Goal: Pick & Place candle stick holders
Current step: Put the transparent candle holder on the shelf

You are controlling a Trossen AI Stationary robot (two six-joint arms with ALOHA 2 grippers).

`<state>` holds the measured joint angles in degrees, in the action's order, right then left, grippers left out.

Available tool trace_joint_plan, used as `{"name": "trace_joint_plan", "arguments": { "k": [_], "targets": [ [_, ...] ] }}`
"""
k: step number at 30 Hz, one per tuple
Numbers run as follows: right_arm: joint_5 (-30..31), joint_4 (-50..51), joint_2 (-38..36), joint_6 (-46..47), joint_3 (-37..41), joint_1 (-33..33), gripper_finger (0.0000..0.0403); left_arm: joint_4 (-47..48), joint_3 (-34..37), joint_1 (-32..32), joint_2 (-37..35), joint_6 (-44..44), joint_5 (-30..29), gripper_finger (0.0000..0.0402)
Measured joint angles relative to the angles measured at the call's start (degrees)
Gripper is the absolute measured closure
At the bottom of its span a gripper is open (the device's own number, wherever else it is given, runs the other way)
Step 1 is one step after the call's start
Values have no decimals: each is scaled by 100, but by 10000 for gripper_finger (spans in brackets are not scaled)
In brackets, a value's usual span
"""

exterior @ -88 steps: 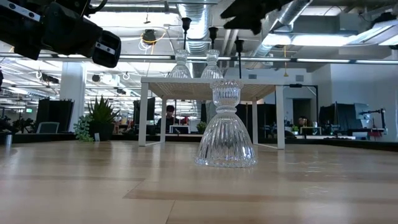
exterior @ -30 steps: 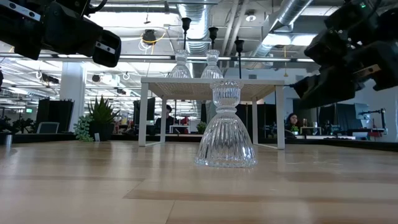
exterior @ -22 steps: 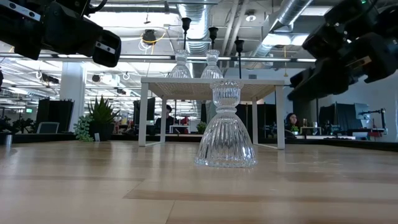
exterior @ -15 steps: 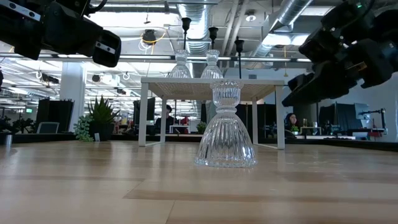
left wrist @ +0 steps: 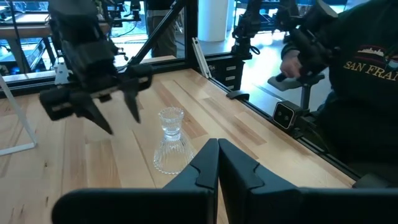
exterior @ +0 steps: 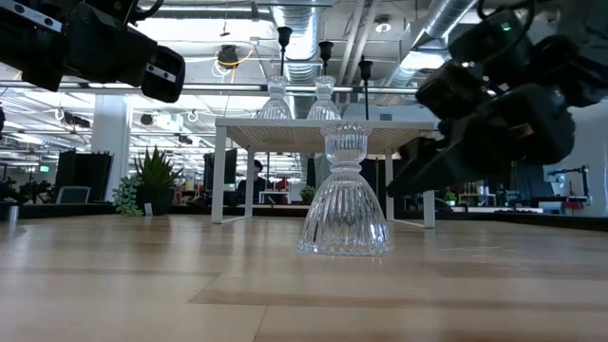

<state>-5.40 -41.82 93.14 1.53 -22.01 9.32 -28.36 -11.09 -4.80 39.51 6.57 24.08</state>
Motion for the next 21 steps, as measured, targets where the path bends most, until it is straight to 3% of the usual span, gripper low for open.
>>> {"name": "trace_joint_plan", "arguments": {
  "k": [8,21],
  "targets": [
    [-77,172,938,284,-1007,317,172,6,0,0,0,0,0,394],
    [-78,340,1034,441,-1559,529,130,26,0,0,-1,0,0,394]
  ]
}}
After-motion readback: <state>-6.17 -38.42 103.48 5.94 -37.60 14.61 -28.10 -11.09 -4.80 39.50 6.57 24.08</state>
